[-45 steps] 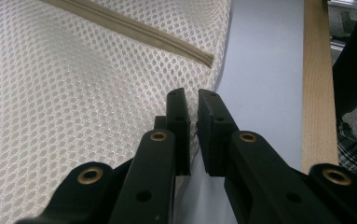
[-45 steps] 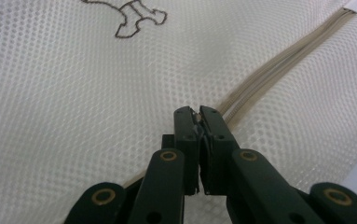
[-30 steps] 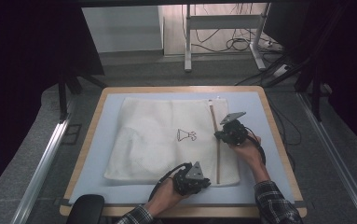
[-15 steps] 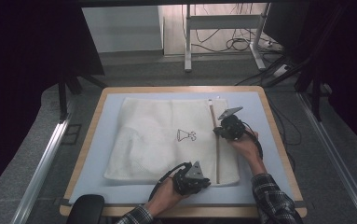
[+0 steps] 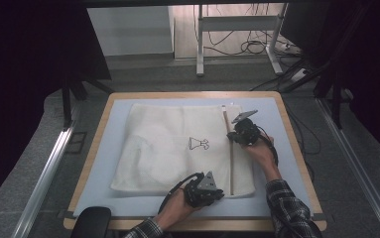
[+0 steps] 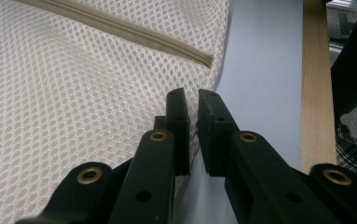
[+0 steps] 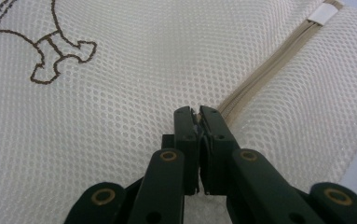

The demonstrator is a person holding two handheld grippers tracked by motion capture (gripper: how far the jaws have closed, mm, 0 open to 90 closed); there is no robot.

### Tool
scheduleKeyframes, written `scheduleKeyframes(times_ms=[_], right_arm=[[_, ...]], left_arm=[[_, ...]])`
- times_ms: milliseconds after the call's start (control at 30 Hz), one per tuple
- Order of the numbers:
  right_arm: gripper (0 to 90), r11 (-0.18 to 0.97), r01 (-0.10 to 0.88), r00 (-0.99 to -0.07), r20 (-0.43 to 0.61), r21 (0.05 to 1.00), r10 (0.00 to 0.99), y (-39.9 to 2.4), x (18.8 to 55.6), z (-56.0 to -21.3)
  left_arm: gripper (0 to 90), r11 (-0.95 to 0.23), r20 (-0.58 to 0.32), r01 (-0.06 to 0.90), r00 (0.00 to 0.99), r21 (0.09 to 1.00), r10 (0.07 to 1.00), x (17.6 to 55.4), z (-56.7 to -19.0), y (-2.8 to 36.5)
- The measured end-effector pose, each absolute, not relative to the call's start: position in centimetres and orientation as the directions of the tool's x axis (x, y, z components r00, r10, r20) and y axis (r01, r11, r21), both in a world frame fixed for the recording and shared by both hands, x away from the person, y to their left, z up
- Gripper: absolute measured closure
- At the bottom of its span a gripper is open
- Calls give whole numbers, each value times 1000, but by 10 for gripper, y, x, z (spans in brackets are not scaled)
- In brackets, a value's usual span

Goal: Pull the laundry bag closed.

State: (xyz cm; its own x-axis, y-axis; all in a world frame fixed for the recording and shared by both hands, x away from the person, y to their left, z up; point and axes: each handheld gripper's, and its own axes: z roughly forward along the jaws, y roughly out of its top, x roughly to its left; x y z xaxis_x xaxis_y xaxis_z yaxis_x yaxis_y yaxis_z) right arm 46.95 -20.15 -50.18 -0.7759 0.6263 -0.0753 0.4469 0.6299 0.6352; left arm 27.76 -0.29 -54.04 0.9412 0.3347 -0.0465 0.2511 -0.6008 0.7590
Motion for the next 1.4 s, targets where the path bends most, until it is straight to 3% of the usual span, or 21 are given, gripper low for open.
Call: scheduleKeyframes(times_ms=[1400], right_arm=[[861, 624, 471, -742, -103, 624, 663, -191, 525, -505]], left_arm=[[834, -600, -41, 248, 941, 761, 337, 277, -540, -3]])
